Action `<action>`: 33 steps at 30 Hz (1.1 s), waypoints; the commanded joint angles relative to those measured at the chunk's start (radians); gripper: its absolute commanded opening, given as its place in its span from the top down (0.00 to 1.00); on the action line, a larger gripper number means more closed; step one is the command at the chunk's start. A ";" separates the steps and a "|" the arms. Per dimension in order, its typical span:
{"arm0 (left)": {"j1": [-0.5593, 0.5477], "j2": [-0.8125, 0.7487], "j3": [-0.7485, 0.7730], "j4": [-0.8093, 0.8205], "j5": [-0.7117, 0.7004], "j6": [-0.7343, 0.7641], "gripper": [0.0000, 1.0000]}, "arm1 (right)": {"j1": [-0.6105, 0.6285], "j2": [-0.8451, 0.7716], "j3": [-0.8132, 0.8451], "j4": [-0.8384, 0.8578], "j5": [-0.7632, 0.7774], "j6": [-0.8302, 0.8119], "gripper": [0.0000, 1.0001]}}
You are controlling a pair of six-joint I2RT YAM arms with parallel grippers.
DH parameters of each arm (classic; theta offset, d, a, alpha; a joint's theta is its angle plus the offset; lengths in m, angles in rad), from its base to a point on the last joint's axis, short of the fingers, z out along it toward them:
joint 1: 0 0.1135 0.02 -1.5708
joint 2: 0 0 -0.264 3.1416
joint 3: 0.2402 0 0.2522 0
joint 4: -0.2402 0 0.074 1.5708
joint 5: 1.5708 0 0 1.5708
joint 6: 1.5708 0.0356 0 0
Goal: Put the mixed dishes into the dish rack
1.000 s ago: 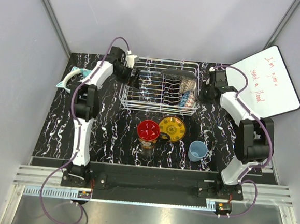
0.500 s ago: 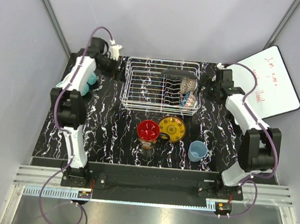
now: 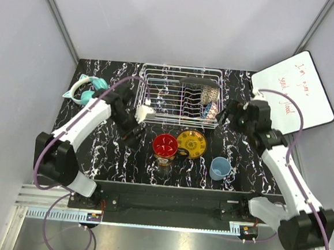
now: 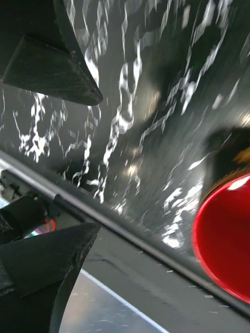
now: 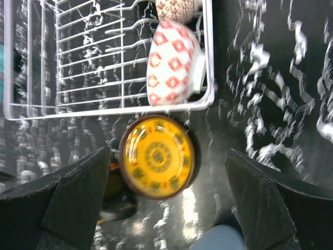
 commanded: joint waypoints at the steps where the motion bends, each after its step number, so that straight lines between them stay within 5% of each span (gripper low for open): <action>1: -0.101 -0.023 -0.023 0.101 -0.041 -0.009 0.01 | -0.012 -0.142 -0.181 0.094 -0.073 0.215 0.00; 16: -0.178 0.131 0.057 0.244 0.016 -0.289 0.01 | -0.007 -0.212 -0.169 0.021 -0.081 0.047 0.05; 33: -0.257 0.267 -0.024 0.368 0.025 -0.323 0.01 | -0.004 -0.207 -0.082 -0.059 -0.127 0.011 0.12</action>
